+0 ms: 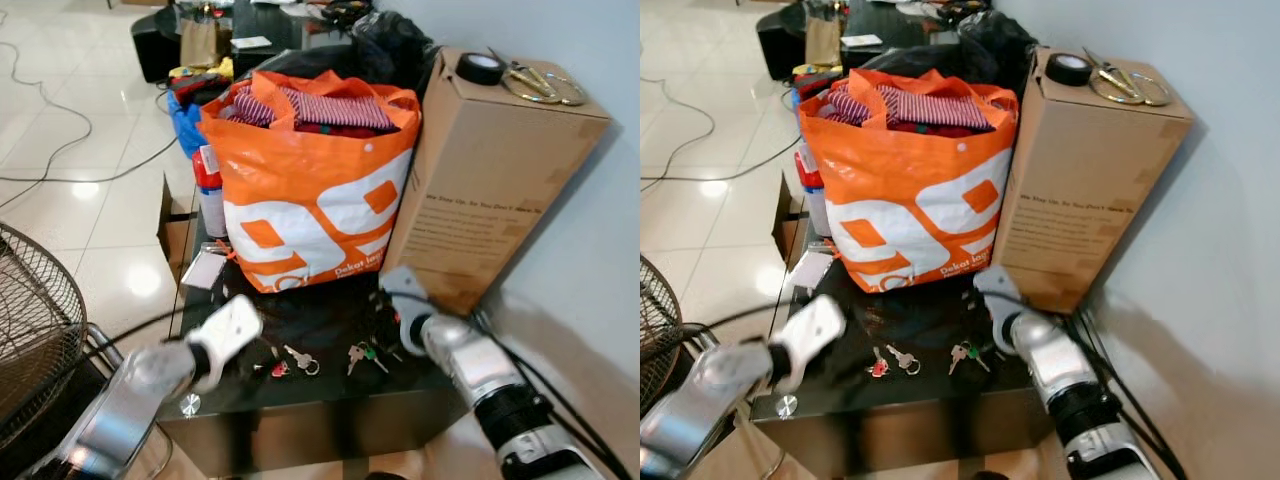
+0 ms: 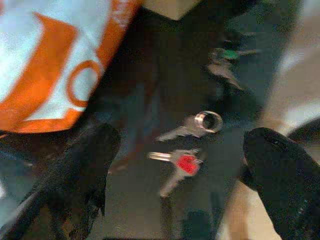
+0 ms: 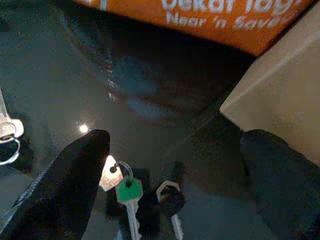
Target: Hang keys on a hook
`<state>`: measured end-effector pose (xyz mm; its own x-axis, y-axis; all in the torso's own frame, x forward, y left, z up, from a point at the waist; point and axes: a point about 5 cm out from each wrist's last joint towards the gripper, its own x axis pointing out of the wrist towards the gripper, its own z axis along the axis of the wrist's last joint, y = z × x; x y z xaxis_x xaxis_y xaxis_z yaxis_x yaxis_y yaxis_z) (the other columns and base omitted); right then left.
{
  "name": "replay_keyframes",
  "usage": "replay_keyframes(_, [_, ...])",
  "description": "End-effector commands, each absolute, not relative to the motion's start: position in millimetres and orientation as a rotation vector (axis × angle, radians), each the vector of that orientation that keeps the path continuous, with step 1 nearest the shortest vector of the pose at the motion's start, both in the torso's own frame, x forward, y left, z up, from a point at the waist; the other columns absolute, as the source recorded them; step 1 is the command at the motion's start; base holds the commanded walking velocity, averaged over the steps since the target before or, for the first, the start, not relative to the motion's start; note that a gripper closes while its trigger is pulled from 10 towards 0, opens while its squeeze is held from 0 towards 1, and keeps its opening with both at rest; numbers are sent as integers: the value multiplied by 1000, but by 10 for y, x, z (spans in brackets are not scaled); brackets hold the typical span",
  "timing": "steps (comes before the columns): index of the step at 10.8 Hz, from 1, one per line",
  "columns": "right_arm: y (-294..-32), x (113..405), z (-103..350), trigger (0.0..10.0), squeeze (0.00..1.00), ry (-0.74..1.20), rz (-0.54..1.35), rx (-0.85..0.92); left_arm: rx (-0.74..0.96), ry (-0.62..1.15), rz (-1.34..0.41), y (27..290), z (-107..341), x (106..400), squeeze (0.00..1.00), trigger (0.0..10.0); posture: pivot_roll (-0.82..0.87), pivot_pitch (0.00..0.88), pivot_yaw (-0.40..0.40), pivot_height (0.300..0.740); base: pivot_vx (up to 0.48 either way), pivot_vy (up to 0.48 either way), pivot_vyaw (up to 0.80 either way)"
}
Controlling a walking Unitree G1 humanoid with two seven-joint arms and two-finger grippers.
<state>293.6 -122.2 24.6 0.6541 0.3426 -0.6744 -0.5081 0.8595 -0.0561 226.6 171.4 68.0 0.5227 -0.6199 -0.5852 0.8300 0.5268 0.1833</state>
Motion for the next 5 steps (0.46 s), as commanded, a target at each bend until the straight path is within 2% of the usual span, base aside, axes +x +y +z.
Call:
replay_keyframes(1, [-1269, 2907, 178, 10000, 0, 725, 468, -252, 459, 455, -1031, 1607, 725, 2167, 0, 10000, -62, 0, -35, 740, 0, 0, 0])
replay_keyframes(5, [-1351, 2806, -54, 10000, 0, 828, 451, -159, 463, 509, -1172, 1542, 748, 2046, 0, 10000, -67, 0, -50, 740, 0, 0, 0])
